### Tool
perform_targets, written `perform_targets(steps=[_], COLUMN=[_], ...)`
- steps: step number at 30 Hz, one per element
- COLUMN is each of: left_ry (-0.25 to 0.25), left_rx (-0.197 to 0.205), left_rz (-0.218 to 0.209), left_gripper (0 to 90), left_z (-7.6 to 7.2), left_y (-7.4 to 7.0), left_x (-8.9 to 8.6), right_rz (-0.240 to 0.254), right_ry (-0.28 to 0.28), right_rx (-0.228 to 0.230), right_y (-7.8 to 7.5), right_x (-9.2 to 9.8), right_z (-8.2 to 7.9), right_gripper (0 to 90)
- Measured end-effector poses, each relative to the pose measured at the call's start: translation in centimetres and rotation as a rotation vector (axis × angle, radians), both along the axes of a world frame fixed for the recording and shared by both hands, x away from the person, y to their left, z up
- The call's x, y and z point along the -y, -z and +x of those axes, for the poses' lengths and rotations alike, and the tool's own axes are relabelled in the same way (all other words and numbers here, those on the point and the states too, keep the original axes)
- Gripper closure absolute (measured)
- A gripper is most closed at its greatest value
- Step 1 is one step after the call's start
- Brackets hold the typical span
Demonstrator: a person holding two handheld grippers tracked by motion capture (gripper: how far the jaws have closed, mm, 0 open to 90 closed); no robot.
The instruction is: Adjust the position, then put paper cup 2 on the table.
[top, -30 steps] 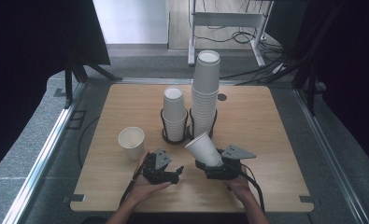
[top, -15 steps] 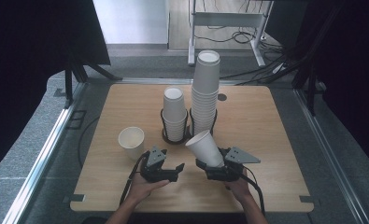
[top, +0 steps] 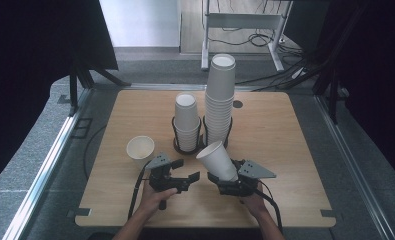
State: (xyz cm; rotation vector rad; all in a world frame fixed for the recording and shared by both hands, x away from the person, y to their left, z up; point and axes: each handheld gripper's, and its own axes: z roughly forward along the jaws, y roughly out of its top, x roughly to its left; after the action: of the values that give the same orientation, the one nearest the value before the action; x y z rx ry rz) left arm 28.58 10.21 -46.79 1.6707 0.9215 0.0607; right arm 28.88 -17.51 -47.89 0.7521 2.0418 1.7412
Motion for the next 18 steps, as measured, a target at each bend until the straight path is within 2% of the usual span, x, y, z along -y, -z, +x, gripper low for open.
perform_targets(steps=[1, 2, 3, 6, 7, 11, 15, 18], left_ry=[0.0, 0.02, 0.02, 0.045, 0.054, 0.065, 0.079, 0.084], left_rx=[0.0, -0.009, -0.009, -0.03, -0.048, -0.062, -0.074, -0.066], left_rz=[0.0, -0.042, -0.042, -0.101, -0.133, -0.154, -0.193, -0.208], left_gripper=[11.4, 10.7, 10.4, 9.1, 8.8, 8.1, 8.1, 7.0], left_z=[0.0, 0.0, 0.0, 0.2, 0.3, 0.5, 0.6, 0.7], left_y=[0.0, -0.2, -0.2, -0.5, -0.6, -0.6, -0.7, -1.0], left_x=[0.0, 0.0, 0.0, 0.1, 0.1, 0.4, 0.5, 0.7], right_rz=[0.0, -0.006, -0.009, -0.007, -0.009, -0.009, -0.013, -0.016], right_ry=[0.0, 0.0, 0.002, 0.002, 0.003, 0.001, 0.003, 0.002], right_rx=[0.0, 0.009, 0.013, 0.023, 0.026, 0.032, 0.034, 0.037], right_y=[0.0, 0.0, 0.0, -0.1, -0.1, -0.2, -0.1, -0.1], right_x=[0.0, -0.2, -0.2, -0.4, -0.4, -0.6, -0.7, -0.9], right_z=[0.0, -0.1, -0.1, -0.3, -0.3, -0.4, -0.4, -0.5], right_gripper=[20.6, 20.6, 20.6, 20.6, 20.6, 20.7, 20.7, 20.6])
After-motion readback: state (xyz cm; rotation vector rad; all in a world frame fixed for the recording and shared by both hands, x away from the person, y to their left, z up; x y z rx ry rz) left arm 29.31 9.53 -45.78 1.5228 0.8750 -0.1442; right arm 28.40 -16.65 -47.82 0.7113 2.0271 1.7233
